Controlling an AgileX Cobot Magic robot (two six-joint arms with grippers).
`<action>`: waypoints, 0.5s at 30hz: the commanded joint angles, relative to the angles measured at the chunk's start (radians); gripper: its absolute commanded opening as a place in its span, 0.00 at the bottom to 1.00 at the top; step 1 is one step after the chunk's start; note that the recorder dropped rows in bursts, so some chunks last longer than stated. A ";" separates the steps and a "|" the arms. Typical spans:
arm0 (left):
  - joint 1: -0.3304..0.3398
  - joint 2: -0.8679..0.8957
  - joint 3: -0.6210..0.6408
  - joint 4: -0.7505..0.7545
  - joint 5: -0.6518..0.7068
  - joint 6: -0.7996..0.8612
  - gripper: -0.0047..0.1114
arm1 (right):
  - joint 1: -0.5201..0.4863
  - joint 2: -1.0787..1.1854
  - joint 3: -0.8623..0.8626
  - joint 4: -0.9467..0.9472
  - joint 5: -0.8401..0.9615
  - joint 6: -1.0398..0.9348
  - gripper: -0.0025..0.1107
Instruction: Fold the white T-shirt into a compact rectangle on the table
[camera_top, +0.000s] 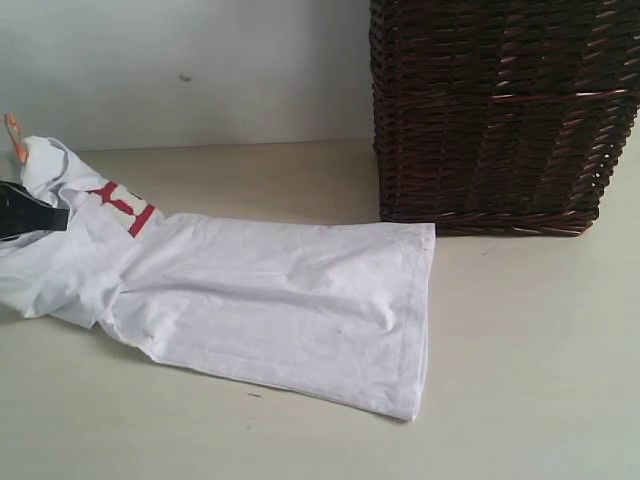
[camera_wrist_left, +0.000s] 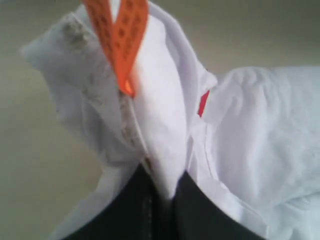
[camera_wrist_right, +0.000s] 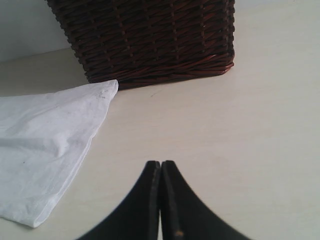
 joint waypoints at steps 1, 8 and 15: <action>-0.050 -0.030 0.006 -0.014 0.028 0.002 0.04 | 0.001 -0.004 0.005 0.003 -0.003 -0.005 0.02; -0.261 -0.090 -0.078 -0.020 -0.028 0.002 0.04 | 0.001 -0.004 0.005 0.003 -0.003 -0.005 0.02; -0.481 -0.035 -0.171 -0.020 -0.079 -0.001 0.04 | 0.001 -0.004 0.005 0.003 -0.003 -0.005 0.02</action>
